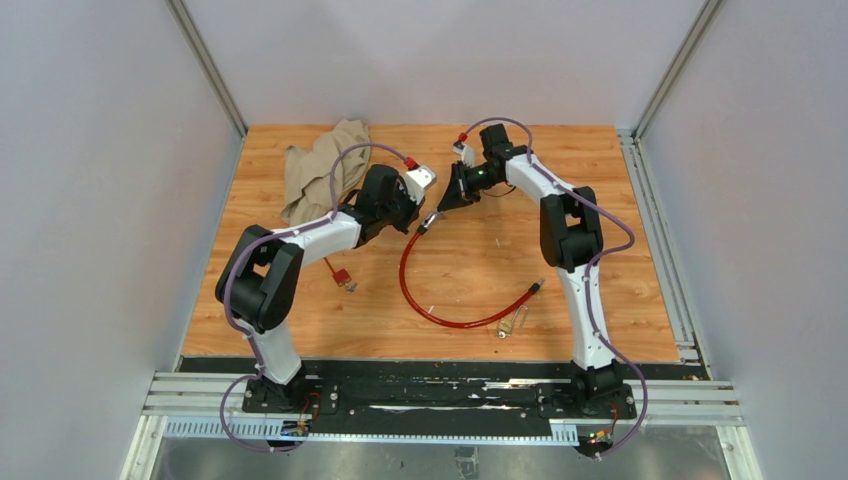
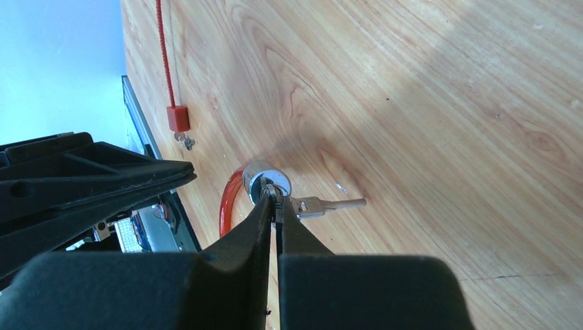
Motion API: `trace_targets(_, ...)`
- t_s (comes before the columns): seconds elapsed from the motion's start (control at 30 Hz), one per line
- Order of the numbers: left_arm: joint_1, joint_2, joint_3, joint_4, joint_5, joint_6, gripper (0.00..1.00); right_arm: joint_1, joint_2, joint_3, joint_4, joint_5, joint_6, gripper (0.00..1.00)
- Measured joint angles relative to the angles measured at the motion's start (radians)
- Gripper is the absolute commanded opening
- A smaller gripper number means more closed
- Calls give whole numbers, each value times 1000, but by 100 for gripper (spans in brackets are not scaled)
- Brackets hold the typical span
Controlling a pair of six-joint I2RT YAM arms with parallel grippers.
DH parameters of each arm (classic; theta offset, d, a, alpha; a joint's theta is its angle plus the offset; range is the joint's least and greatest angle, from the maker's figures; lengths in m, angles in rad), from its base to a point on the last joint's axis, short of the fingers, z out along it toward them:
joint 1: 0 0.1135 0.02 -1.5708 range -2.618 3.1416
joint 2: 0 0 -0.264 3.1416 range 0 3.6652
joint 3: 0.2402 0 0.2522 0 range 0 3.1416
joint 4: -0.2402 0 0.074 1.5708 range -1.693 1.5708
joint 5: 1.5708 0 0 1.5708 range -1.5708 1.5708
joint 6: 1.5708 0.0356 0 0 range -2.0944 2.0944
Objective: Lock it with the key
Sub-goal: Lock the lock.
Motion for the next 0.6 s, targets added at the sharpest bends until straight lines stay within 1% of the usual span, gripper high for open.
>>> trace_targets(0.07, 0, 0, 0, -2, 4, 0, 6, 0, 0, 0, 0, 0, 8, 1)
trace_targets(0.3, 3, 0, 0, -22, 55, 3, 41, 0, 0, 0, 3, -5, 13, 1)
trace_targets(0.37, 11, 2, 4, -37, 87, 2, 50, 0, 0, -1, 8, -13, 13, 1)
trace_targets(0.43, 27, 6, 11, -55, 125, -5, 61, 0, 0, -6, 25, -28, 14, 1)
trace_targets(0.5, 48, 16, 20, -72, 170, -10, 65, 0, 0, -16, 47, -49, 13, 1)
trace_targets(0.6, 82, 36, 39, -104, 235, -16, 67, 0, 0, -28, 70, -84, 8, 1)
